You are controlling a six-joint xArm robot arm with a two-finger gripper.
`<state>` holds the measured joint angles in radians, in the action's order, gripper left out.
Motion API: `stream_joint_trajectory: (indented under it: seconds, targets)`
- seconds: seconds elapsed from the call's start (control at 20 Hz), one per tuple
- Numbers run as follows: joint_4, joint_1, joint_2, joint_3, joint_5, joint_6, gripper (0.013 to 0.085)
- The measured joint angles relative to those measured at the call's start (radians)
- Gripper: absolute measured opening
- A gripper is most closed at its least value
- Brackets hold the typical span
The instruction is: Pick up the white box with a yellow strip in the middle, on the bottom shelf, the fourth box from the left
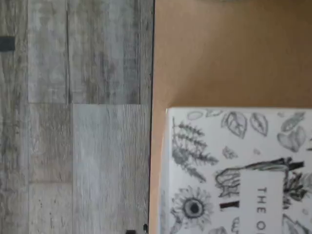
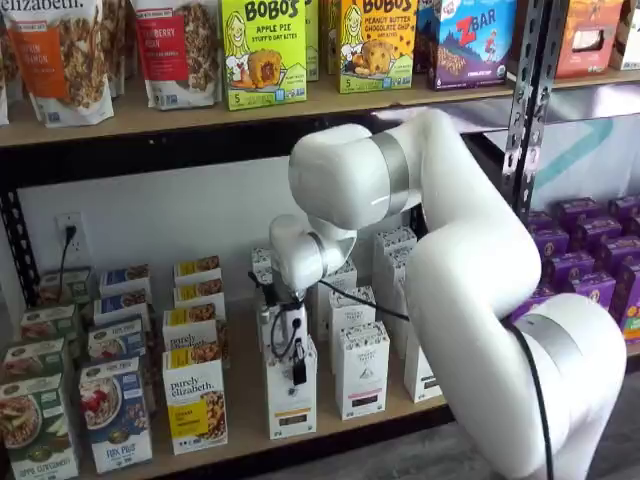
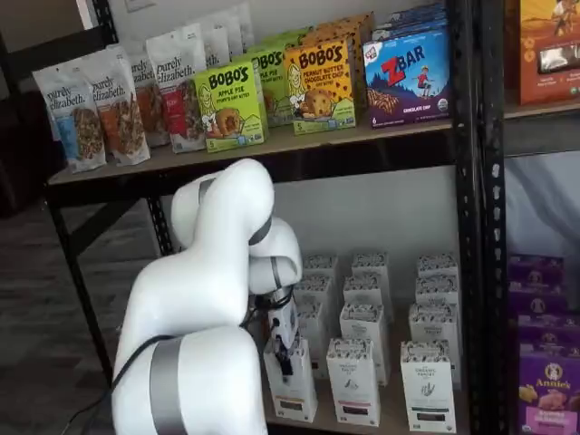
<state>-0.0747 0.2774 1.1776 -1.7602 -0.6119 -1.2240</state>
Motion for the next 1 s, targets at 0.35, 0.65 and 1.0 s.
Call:
stream_joint_trajectory:
  seconds: [0.35, 0.65, 1.0]
  targets:
    - [0.038, -0.003, 0.01, -0.006, 0.015, -0.035, 0.069]
    - [0.029, -0.006, 0.018, -0.027, -0.001, -0.03, 0.065]
    - [0.043, -0.007, 0.02, -0.048, -0.049, -0.042, 0.065]
